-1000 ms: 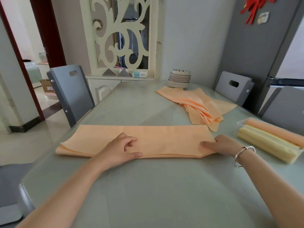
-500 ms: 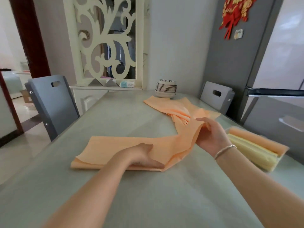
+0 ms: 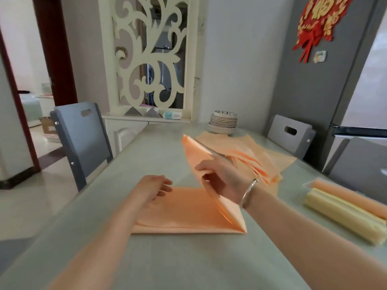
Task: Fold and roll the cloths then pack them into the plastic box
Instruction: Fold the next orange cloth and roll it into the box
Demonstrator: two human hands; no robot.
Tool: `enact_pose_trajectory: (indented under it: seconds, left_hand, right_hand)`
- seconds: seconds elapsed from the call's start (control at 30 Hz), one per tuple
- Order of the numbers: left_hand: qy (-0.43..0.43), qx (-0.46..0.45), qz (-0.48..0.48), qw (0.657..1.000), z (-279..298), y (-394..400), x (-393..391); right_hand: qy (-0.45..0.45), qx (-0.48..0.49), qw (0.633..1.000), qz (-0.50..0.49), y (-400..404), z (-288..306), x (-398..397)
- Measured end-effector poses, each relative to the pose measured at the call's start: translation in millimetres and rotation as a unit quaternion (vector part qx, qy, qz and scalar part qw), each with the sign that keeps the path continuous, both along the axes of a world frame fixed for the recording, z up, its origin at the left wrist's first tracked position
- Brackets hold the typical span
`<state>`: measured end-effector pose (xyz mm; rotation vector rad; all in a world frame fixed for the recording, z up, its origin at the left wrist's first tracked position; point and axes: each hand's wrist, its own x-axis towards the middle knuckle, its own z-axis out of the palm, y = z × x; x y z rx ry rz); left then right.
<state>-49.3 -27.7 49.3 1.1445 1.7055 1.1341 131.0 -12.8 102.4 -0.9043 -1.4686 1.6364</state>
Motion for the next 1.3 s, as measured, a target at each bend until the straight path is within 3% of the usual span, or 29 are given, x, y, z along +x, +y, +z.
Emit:
enact_pose_trajectory:
  seconds: [0.07,0.23,0.3,0.4,0.5,0.57,0.63,0.73,0.83,1.13,1.23,1.3]
  left_hand:
    - [0.027,-0.004,0.035,0.999,-6,-9,-27]
    - [-0.013,0.000,0.060,0.998,-30,-16,-49]
    - [0.043,-0.014,0.070,0.997,-29,-16,-51]
    - [0.149,0.001,0.039,0.988,-31,-18,-52]
    - [0.182,0.002,0.056,0.982,-38,-14,-54]
    - [0.176,0.009,0.074,0.982,-37,-10,-55]
    - [0.192,0.011,0.087,0.977,-39,-6,-56]
    - [0.244,0.004,0.105,0.964,-43,-2,-54]
    - [0.291,0.005,0.116,0.949,-50,0,-50]
    - [0.354,-0.047,0.064,0.932,-50,7,-56]
    - [0.392,-0.038,0.038,0.918,-49,10,-61]
    - [0.419,-0.025,0.037,0.907,-49,11,-62]
  right_hand:
    - [-0.050,0.019,0.998,0.027,-4,-17,-21]
    - [-0.236,0.099,0.964,0.074,-19,-51,-62]
    - [-0.292,0.112,0.941,0.131,-26,-53,-72]
    - [-0.271,0.139,0.938,0.169,-21,-46,-71]
    - [-0.247,0.226,0.941,0.053,3,-46,-54]
    - [-0.332,0.351,0.874,-0.056,22,-53,-37]
    - [-0.439,0.417,0.792,-0.083,37,-65,-20]
    - [-0.565,0.357,0.743,-0.028,51,-84,-2]
    - [-0.605,0.312,0.732,-0.009,54,-100,1]
    - [-0.576,0.367,0.725,-0.086,46,-97,5]
    - [-0.527,0.311,0.782,-0.117,48,-86,8]
    - [-0.494,0.264,0.825,-0.080,51,-84,12]
